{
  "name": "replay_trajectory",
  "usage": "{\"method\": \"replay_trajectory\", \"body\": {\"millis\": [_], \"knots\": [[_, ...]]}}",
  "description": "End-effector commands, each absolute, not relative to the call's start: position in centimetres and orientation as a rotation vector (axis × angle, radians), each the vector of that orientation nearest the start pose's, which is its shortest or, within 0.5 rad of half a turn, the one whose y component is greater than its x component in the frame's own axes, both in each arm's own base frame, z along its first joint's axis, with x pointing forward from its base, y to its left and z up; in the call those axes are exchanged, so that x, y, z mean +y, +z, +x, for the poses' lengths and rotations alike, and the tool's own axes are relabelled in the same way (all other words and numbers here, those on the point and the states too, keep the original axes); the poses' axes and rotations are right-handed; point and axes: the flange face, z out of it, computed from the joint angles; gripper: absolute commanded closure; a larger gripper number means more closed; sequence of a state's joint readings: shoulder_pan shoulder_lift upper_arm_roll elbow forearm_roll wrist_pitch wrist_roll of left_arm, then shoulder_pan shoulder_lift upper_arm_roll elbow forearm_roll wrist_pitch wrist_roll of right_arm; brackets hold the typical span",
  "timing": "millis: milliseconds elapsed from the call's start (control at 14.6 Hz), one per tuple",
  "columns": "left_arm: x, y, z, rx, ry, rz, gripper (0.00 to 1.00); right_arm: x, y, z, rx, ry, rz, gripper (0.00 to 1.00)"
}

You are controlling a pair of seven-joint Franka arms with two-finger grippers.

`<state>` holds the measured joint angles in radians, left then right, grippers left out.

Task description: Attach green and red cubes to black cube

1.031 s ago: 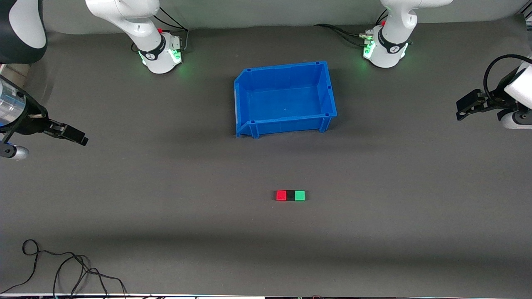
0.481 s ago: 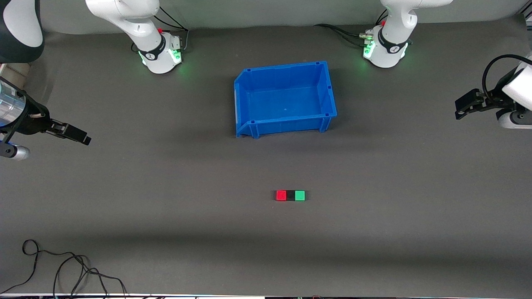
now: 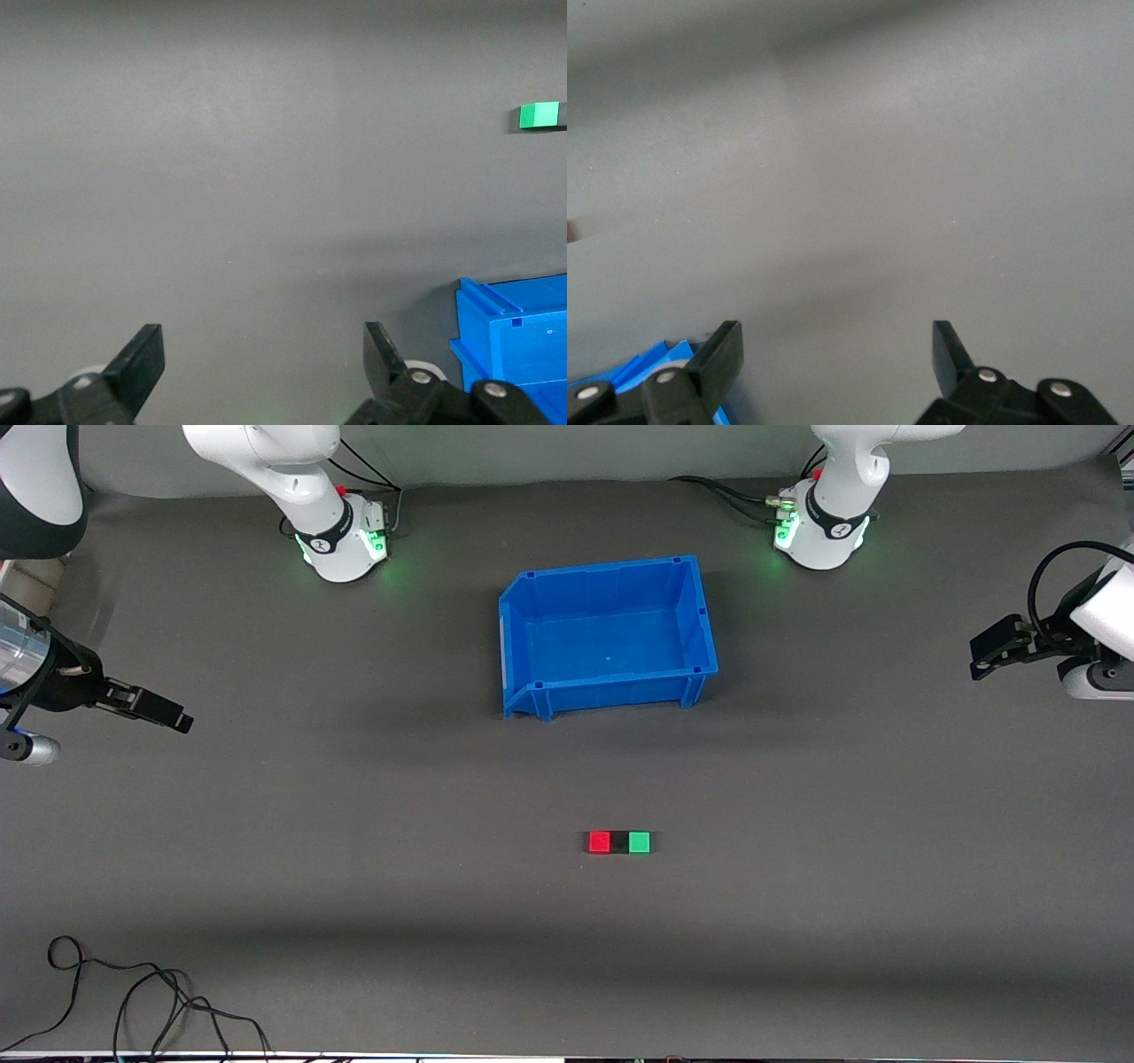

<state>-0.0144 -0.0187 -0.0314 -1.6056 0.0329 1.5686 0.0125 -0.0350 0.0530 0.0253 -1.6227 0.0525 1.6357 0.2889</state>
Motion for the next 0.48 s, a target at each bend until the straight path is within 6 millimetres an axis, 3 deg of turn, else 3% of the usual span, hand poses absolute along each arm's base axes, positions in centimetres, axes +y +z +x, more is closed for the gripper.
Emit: {"method": "replay_trajectory", "body": {"millis": [0,137,412], "knots": [[-2.39,62.42,54.22,0.083,0.020,-3.104,0.00,-0.25,58.04,56.47,0.397,0.072,-3.056,0.05],[-2.41,62.43,54.23,0.081,0.018,-3.105,0.00,-0.25,57.78,56.13,0.278,0.115,-3.079,0.05],[-2.41,62.52,54.19,0.081,0.015,-3.105,0.00,-0.62,57.76,56.11,0.272,0.116,-3.098,0.05]]}}
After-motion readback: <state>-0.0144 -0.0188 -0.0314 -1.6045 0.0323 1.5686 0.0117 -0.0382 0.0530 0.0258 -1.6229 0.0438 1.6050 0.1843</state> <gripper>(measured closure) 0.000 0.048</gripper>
